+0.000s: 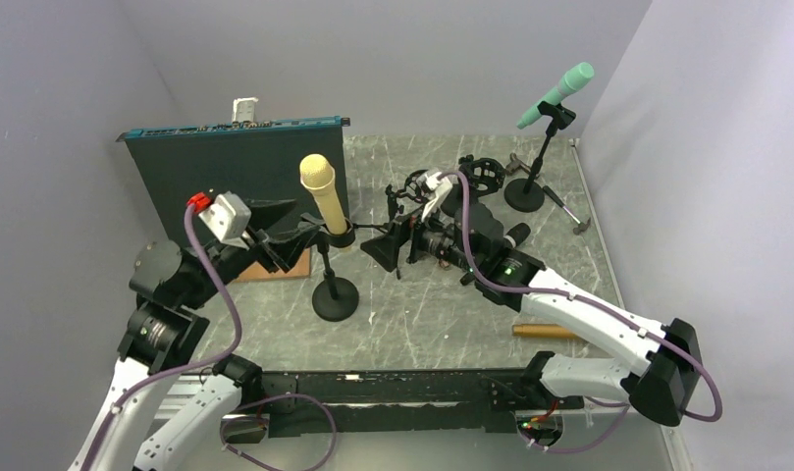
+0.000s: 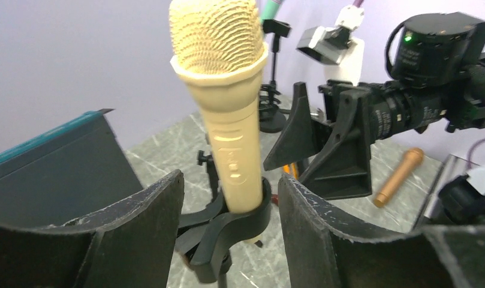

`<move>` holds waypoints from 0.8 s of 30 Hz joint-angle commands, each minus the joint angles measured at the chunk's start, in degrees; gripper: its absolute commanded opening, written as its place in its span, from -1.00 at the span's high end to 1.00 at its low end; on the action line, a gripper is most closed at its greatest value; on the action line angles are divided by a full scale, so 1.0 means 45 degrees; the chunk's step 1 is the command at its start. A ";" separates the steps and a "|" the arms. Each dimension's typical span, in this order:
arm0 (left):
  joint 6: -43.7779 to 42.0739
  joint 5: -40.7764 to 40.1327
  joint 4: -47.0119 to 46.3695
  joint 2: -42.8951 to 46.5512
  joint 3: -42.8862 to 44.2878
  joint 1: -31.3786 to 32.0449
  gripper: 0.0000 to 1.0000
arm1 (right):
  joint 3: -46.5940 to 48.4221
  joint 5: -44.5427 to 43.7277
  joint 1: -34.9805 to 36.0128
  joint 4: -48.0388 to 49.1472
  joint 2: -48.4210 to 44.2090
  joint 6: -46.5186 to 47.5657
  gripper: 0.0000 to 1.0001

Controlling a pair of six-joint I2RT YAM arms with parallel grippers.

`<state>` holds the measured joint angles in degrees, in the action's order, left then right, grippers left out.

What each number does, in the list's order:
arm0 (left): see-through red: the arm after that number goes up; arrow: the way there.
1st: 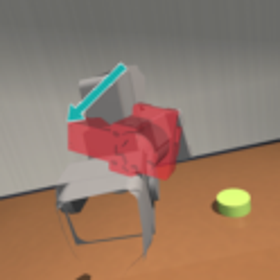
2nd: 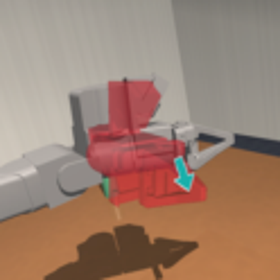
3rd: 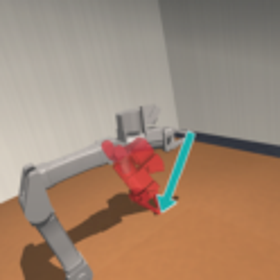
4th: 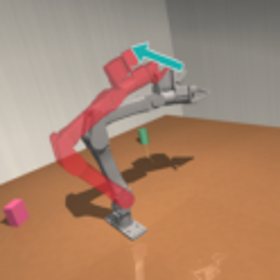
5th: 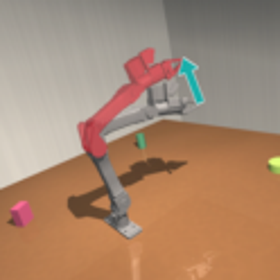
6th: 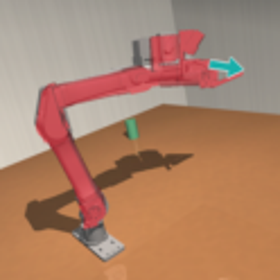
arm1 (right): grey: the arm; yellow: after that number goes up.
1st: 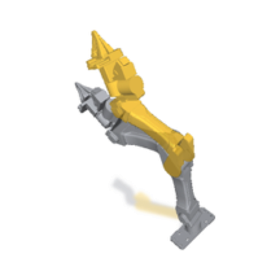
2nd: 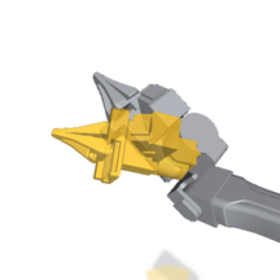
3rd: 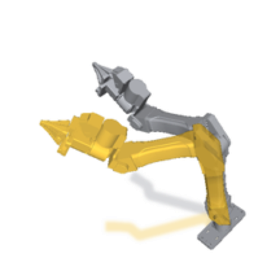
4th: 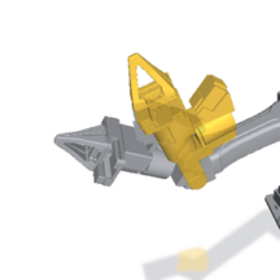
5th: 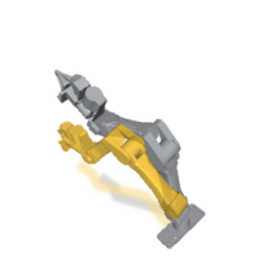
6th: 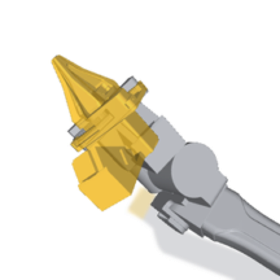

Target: Remove the microphone from the stand

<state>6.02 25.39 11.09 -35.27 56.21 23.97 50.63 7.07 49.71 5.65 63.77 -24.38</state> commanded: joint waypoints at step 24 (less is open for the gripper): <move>-0.0212 -0.6204 -0.0248 0.1568 -0.1125 -0.0072 -0.26 | 0.5687 -0.1514 0.1813 0.1382 0.3431 0.2958 -0.88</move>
<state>4.73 -2.42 12.14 -28.16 51.22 23.94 73.54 6.57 58.02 11.99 78.78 -12.75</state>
